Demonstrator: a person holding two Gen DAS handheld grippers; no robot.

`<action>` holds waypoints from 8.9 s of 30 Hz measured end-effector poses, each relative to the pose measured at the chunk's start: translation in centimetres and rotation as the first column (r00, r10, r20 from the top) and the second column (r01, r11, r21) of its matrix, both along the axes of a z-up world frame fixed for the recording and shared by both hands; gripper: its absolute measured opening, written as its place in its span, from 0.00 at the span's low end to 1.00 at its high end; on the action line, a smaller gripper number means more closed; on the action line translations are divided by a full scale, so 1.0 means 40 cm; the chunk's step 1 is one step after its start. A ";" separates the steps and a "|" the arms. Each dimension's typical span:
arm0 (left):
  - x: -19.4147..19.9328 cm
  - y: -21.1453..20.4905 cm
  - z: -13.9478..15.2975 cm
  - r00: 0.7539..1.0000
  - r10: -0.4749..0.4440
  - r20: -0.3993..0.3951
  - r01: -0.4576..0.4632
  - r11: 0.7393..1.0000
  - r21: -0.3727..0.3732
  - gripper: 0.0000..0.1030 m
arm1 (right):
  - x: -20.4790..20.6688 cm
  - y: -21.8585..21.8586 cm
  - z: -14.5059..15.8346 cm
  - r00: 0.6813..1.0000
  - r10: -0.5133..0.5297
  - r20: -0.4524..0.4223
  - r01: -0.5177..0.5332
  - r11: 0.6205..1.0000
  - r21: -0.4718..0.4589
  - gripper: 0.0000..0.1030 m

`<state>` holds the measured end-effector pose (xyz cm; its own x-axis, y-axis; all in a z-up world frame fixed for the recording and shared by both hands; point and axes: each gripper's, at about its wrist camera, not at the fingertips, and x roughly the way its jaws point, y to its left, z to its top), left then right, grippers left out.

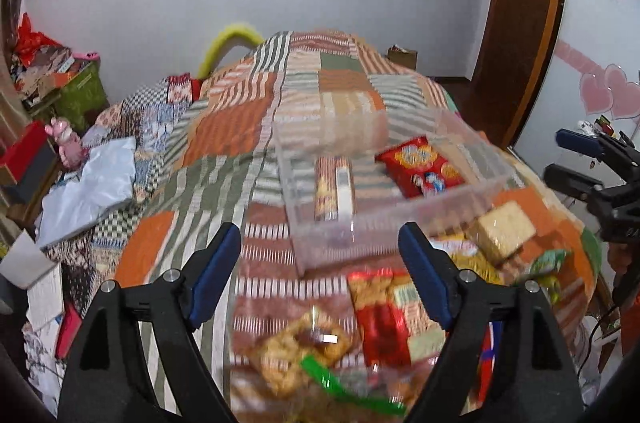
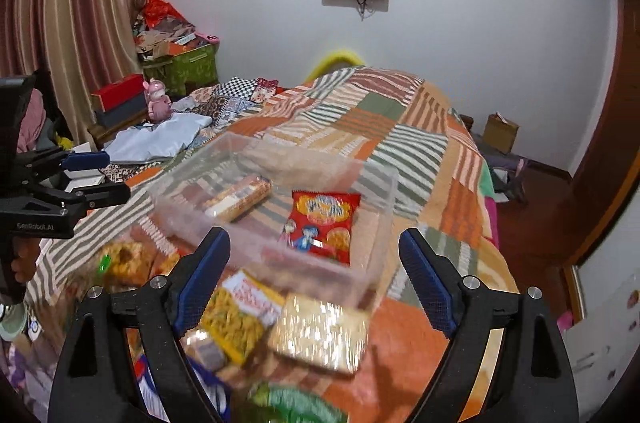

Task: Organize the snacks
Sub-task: 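Grasp the peanut-candy bag with the left tool while the right tool grasps the green chip bag, then drop the peanut-candy bag and green chip bag into the clear box, opening both tools, then grasp the red cracker bag with the left tool while the right tool grasps the wrapped bread slab, then lower the red cracker bag and bread slab into the clear box, opening both tools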

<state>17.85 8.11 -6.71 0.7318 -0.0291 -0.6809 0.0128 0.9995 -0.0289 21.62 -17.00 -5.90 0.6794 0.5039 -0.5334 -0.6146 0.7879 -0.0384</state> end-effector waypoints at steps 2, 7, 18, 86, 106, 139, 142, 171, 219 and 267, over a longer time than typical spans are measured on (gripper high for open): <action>-0.015 0.006 -0.024 1.000 0.008 -0.025 -0.008 1.000 -0.006 0.79 | -0.016 -0.015 -0.014 1.000 -0.011 -0.006 0.011 1.000 -0.002 0.83; -0.054 0.020 -0.079 0.996 0.023 -0.085 -0.026 0.999 -0.038 0.79 | -0.050 -0.051 -0.066 0.998 -0.042 -0.036 0.042 0.999 -0.008 0.83; -0.078 0.033 -0.198 0.981 0.051 -0.189 -0.063 0.996 -0.059 0.81 | -0.086 -0.095 -0.170 0.983 -0.088 -0.158 0.089 0.996 -0.006 0.83; 0.005 -0.030 0.028 0.999 -0.011 0.036 0.014 0.998 -0.060 0.79 | 0.015 -0.051 -0.030 0.994 0.020 -0.108 0.004 0.977 0.214 0.20; 0.234 -0.050 -0.054 0.995 -0.021 -0.096 0.015 0.998 -0.066 0.79 | 0.160 0.140 -0.063 0.975 0.123 -0.186 -0.110 0.991 0.076 0.21; 0.212 -0.083 -0.052 0.993 -0.049 -0.103 0.044 0.998 -0.049 0.80 | 0.145 0.101 -0.035 0.982 0.087 -0.168 -0.081 0.996 0.045 0.61; 0.175 -0.089 -0.021 0.996 -0.059 -0.066 0.057 0.998 -0.028 0.83 | 0.112 0.075 -0.009 0.993 0.069 -0.101 -0.064 0.997 0.045 0.69; 0.052 -0.126 -0.205 0.945 -0.128 -0.301 0.105 0.990 -0.089 0.88 | 0.109 0.020 -0.193 0.965 -0.017 -0.260 -0.016 0.992 -0.124 0.83; -0.062 -0.086 -0.051 0.993 -0.077 -0.084 0.062 0.984 -0.166 0.45 | 0.014 -0.095 -0.088 0.988 -0.036 -0.149 0.053 0.993 0.108 0.79; 0.364 0.016 -0.053 0.993 0.013 -0.118 -0.027 0.992 -0.120 0.44 | 0.297 0.218 -0.082 0.964 0.058 -0.261 -0.052 0.998 0.029 0.79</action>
<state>32.40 8.75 -8.82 0.6487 -0.1027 -0.7541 -0.0174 0.9886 -0.1496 33.48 -8.27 -9.18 0.4885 0.5503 -0.6771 -0.6435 0.7513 0.1463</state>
